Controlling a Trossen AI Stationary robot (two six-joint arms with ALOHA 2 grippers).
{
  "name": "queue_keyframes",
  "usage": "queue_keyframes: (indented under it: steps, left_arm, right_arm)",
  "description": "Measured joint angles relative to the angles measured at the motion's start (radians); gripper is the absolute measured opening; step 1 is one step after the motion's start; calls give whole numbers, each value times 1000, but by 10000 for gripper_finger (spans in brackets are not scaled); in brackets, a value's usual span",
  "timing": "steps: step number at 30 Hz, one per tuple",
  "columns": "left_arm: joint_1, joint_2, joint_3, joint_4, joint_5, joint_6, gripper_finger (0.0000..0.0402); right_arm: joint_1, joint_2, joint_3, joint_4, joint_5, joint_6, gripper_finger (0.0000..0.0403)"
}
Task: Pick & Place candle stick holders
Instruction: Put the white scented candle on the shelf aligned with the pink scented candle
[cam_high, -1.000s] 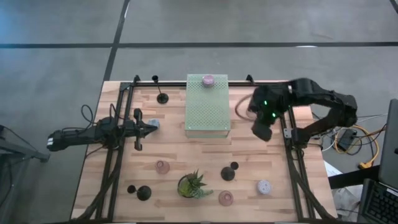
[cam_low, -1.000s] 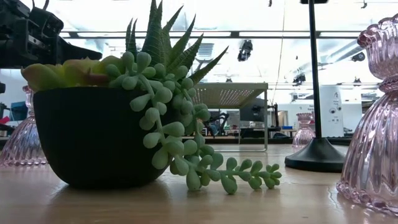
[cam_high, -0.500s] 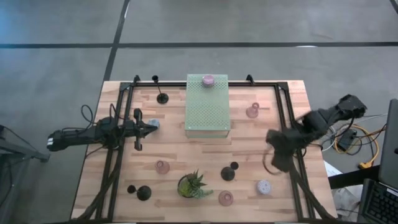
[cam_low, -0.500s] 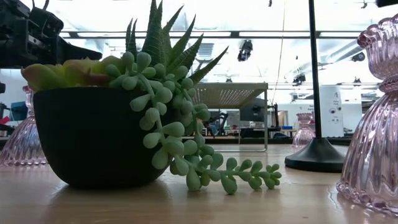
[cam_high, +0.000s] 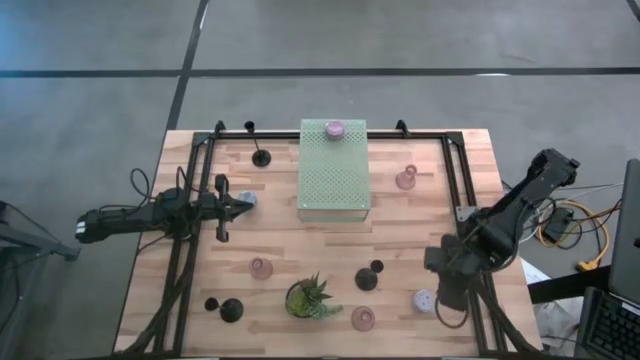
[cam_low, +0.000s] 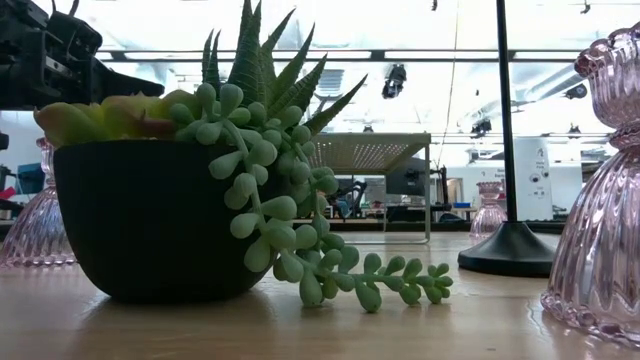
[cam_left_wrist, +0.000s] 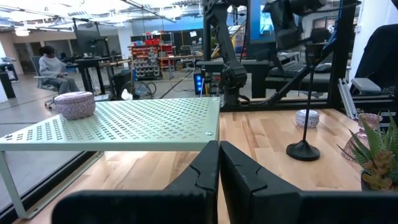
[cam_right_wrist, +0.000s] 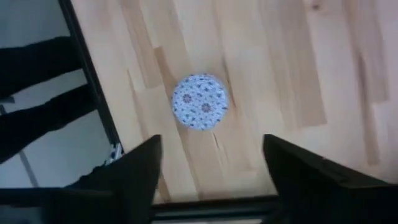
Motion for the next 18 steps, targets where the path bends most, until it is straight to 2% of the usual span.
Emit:
queue_keyframes:
  steps: [4,7,18]
  left_arm:
    - [0,0,0,0,0,0,19]
    - [0,0,0,0,0,0,19]
    - [0,0,0,0,0,0,19]
  right_arm:
    - [13,55,-28,40,23,-39,363]
    - [13,107,-34,60,26,-94,390]
    - [39,290,-35,177,19,-163,398]
